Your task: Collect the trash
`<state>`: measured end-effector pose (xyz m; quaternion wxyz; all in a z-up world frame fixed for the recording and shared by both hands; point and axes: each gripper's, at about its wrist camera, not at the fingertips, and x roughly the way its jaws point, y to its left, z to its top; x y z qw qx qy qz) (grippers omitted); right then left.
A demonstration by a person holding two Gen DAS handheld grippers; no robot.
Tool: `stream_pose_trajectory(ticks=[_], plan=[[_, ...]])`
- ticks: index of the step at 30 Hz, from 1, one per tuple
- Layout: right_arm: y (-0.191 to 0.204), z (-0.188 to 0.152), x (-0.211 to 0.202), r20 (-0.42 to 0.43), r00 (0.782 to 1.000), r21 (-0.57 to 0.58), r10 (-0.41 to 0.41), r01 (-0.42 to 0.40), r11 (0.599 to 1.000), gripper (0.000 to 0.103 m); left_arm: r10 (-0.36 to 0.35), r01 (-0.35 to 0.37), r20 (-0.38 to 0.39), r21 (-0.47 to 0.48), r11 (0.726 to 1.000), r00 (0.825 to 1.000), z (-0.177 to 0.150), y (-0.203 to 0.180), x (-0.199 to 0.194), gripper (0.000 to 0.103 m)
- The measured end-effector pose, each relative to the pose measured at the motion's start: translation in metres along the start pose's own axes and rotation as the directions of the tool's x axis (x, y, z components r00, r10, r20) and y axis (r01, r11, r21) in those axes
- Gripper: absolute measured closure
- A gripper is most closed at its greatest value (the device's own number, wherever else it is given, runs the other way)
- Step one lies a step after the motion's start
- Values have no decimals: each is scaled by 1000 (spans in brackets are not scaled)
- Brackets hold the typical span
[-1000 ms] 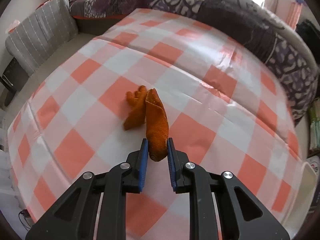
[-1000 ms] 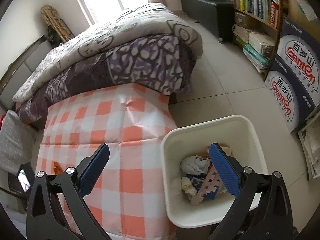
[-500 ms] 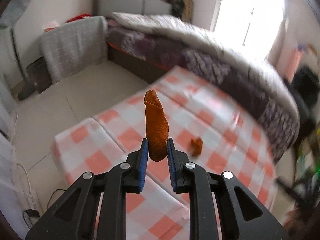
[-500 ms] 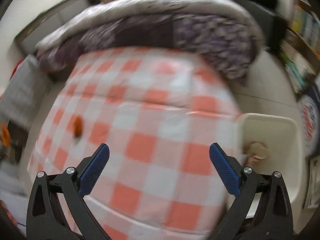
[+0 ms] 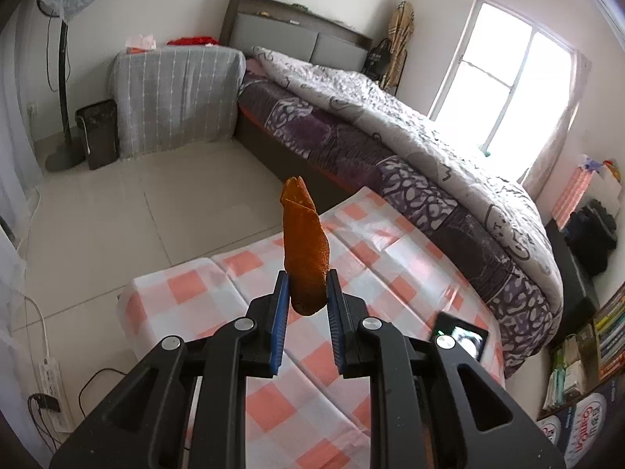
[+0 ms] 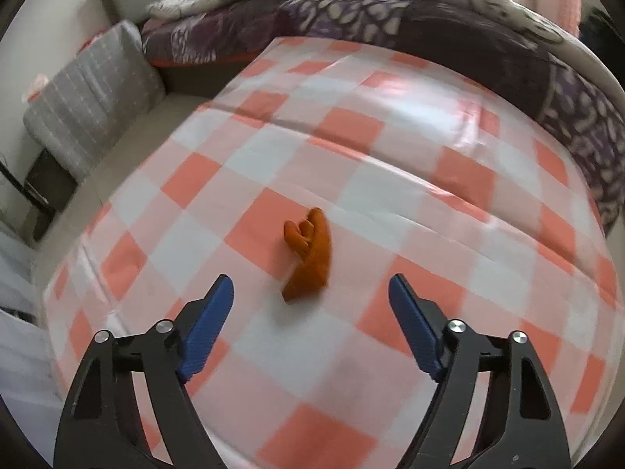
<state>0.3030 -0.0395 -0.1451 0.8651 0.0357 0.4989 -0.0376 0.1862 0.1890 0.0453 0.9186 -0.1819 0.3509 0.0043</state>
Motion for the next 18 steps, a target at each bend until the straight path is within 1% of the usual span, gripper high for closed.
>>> stream_pose_trajectory(ticks=[1,2,3,4,5,6,8,11,17,18], plan=[[2,1,5,-10,1000,-7,-9,9,1000,36,4,-4,-8,1,1000,1000,-1,1,3,84],[3,2,10,-20,1000,-11,-15,15,1000,46,7,-7,-12,4,1000,1000,-2,3,3,84],[5,3,17,-38,999,-16,-17,17,1000,52,14,-13,-16,10,1000,1000,-3,4,5,84],[5,2,20,-41,999,-22,-26,25,999,63,18,-18,-17,11,1000,1000,-3,5,6,84],[8,2,19,-19,999,-40,-47,46,998,78,24,-23,-19,12,1000,1000,-4,6,7,84],[9,3,18,-19,999,-51,-39,38,998,82,26,-26,-21,12,1000,999,-4,8,8,84],[9,4,17,-24,999,-56,-24,22,998,85,31,-31,-24,5,999,999,-4,12,10,84],[8,7,3,21,999,-64,-26,28,998,86,33,-34,-24,-6,999,999,-4,16,11,84],[-4,21,-47,104,994,-17,24,-23,1000,86,21,-21,-19,1,1000,1000,-5,10,7,84],[-8,23,-61,126,992,-11,32,-31,999,86,19,-19,-19,5,1000,1000,-6,8,6,84]])
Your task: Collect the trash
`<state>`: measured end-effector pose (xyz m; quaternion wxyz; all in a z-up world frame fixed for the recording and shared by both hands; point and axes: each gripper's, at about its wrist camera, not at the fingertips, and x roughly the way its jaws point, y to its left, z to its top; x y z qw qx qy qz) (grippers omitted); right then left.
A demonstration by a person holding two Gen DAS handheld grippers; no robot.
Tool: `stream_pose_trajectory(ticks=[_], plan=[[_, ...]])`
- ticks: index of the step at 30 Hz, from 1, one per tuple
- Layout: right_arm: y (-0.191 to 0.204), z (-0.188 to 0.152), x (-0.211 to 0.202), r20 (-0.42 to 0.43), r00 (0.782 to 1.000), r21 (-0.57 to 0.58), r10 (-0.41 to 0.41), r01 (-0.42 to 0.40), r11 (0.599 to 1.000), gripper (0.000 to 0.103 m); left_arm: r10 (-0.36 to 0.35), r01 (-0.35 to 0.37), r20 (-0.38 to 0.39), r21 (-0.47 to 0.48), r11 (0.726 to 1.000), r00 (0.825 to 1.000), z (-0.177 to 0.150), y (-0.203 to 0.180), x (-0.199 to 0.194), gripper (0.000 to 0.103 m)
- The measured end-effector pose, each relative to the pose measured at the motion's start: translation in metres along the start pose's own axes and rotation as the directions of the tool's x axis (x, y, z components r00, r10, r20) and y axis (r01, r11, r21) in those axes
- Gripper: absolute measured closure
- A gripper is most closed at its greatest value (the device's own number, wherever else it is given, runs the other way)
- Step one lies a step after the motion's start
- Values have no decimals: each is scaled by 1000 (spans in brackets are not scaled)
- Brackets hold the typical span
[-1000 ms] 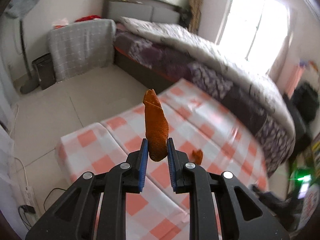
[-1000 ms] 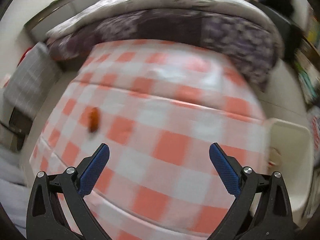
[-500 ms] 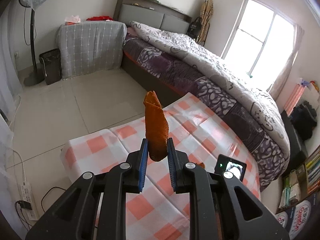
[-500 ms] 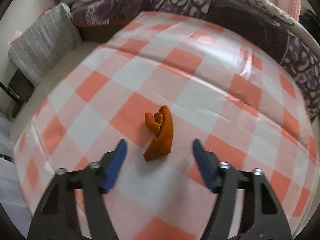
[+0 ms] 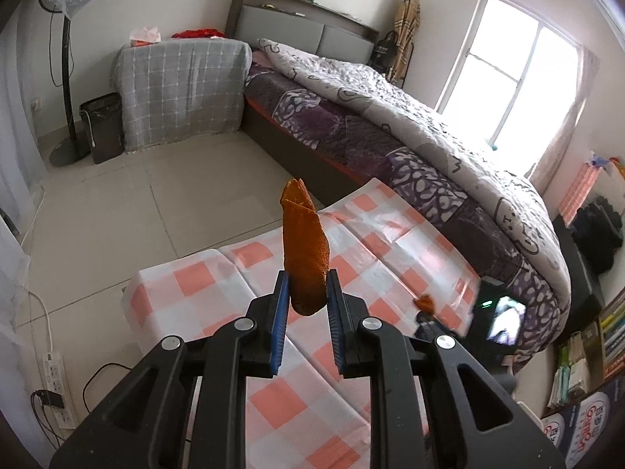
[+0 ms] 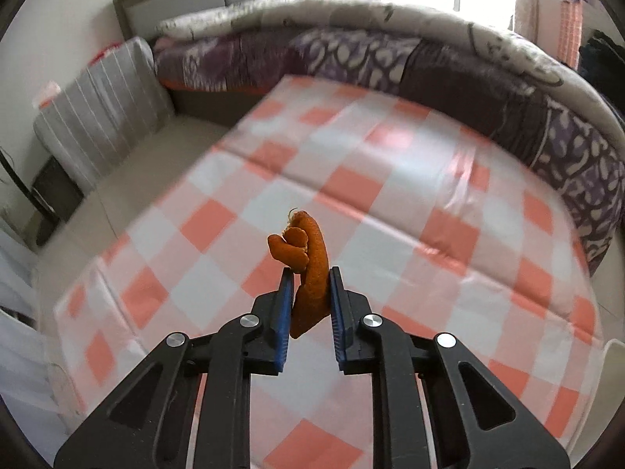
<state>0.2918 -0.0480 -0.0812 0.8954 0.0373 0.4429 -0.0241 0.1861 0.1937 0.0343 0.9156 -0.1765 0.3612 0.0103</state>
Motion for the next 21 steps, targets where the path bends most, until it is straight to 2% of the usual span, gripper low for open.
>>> stream_pose_trajectory(ticks=[10,21], plan=[[-37,9,-82,147,989,36,-23,18,999,86,-22,22,15,44,999,1000,-8,-23,-6,84],[-104,-15,-139,190,979,141,-72,45,989,86,-45,43,12,113,993,999,-23,-55,-6,84]])
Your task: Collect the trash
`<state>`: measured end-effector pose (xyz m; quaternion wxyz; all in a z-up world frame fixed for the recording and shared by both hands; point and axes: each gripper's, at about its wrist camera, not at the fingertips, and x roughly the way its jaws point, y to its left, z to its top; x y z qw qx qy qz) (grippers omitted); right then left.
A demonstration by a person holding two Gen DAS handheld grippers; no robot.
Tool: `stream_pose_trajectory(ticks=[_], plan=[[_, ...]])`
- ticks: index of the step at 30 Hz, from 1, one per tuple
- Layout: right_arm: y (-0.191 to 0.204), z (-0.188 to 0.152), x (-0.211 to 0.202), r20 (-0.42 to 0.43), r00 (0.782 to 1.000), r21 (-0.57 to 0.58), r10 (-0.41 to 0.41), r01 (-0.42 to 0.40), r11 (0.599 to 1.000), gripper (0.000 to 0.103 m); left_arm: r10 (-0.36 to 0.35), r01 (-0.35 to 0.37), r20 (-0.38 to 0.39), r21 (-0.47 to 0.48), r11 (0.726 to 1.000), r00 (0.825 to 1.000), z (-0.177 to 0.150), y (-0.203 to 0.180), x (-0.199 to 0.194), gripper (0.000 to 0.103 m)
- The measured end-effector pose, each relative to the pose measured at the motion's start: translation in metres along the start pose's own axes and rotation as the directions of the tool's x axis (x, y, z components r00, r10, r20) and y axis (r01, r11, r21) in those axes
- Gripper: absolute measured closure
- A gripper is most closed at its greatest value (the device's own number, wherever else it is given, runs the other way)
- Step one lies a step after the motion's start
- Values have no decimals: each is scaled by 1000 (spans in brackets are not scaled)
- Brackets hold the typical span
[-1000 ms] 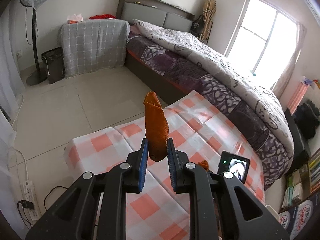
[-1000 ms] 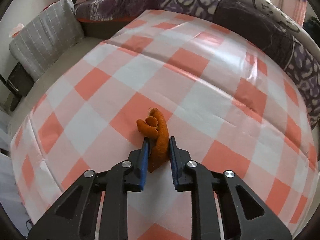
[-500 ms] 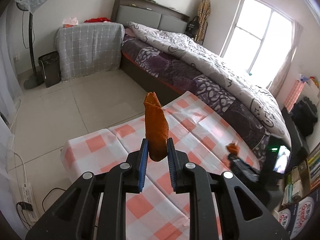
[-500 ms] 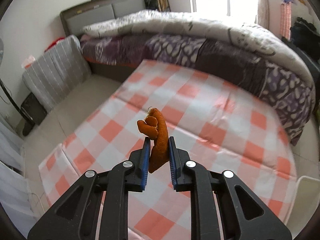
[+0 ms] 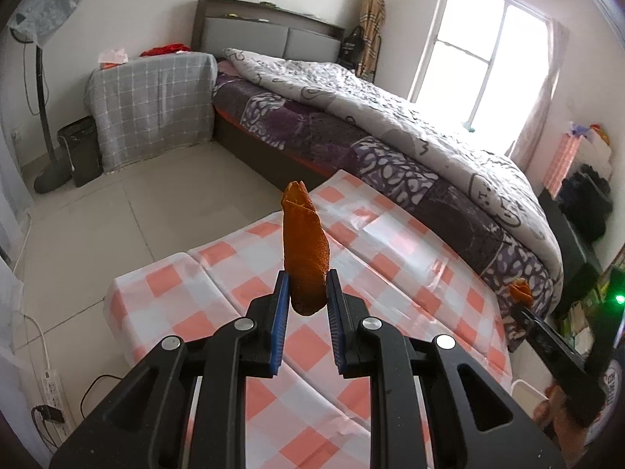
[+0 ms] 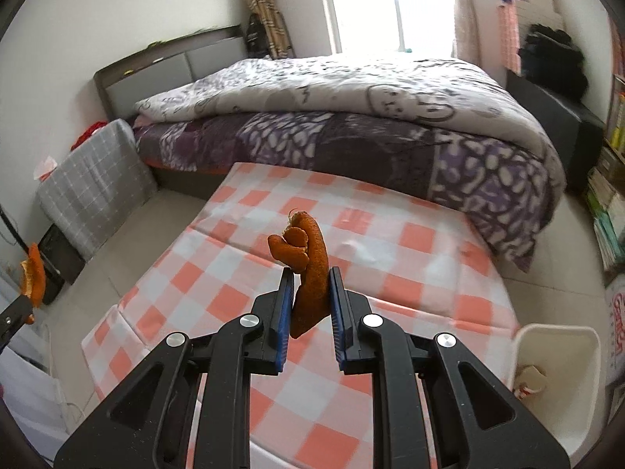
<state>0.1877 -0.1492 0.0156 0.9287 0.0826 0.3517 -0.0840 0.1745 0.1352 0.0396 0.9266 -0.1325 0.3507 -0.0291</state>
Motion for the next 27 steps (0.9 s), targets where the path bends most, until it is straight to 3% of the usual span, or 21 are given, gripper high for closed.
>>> stream_pose_trajectory(ticks=[10,15,20,25,26,27], plan=[[-75,-22,-31,3,997,67,-80,80,995,86,-38,37,6,106,994,999,-19,-49,2,84],[-106,-33,-36,6,993,97,-117,115,989,86,-97,97,-12,174,980,995,-32,-80,5,85],[-125,-37,-46,22,991,111,-131,128,986,86,-119,123,-35,164,979,992,-32,-83,12,85],[-131,-39,-49,22,994,107,-105,102,989,86,-62,79,-154,110,991,986,-29,-53,49,85],[-130,-39,-49,19,995,106,-96,93,990,86,-55,77,-200,100,992,978,-31,-47,60,85],[-130,-39,-49,19,996,106,-86,84,991,85,-57,86,-280,92,992,958,-35,-40,76,85]])
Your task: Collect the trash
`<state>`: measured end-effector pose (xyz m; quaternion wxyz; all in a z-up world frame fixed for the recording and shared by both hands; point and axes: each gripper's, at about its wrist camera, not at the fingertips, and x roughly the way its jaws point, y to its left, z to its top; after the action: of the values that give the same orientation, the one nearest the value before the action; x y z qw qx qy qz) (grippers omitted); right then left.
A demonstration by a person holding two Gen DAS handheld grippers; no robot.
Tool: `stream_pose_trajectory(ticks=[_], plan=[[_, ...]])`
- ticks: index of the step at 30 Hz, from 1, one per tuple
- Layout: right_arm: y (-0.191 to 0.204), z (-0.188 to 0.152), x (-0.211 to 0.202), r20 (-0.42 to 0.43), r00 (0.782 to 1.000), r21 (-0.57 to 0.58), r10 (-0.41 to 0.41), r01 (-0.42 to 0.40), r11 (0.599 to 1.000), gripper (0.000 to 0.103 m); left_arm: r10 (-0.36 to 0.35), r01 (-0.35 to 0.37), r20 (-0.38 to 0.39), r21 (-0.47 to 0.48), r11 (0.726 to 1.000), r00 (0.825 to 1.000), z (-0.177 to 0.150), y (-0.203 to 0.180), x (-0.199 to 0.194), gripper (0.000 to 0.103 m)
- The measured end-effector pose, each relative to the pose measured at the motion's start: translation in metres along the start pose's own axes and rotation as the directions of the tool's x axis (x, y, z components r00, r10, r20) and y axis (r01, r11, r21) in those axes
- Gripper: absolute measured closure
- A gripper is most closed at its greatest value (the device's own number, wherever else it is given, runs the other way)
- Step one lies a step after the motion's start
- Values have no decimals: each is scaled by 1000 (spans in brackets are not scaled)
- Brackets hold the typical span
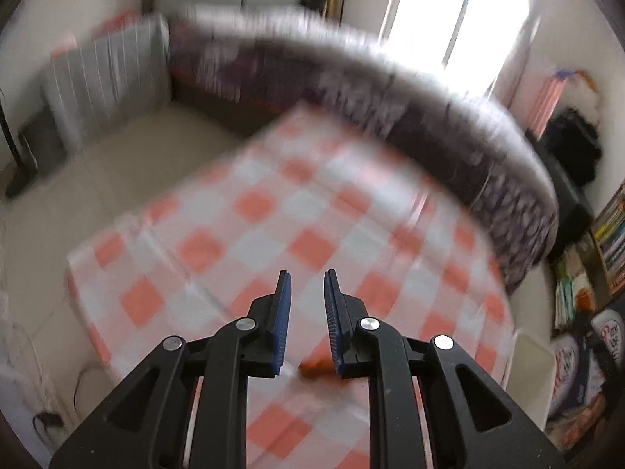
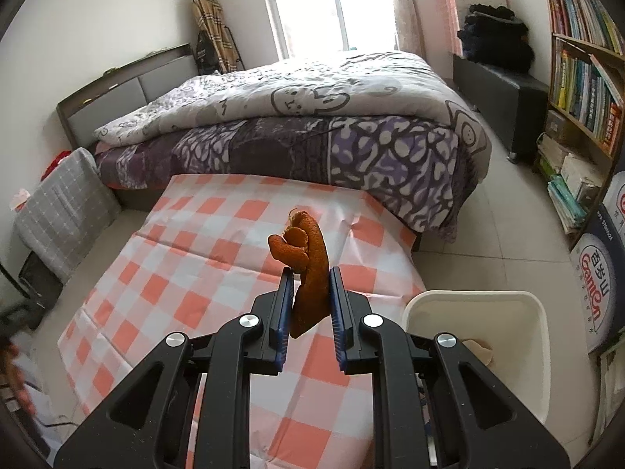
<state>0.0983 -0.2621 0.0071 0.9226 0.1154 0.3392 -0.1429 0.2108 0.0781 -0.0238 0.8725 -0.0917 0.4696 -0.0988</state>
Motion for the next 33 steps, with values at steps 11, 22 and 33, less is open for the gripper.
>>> stream_pose_trajectory(ticks=[11,22,33], plan=[[8,4,-10,21,998,-26,51,-51,998,85,146,44,-353,479,877,924,-76,-59,99,47],[-1,5,-8,-1,999,-24,35,-35,999,85,151,9,-326,441,898,933,-75,-56,131,71],[-4,6,-9,10,999,-23,33,-33,999,85,-1,20,-111,170,985,994,-26,-38,62,89]])
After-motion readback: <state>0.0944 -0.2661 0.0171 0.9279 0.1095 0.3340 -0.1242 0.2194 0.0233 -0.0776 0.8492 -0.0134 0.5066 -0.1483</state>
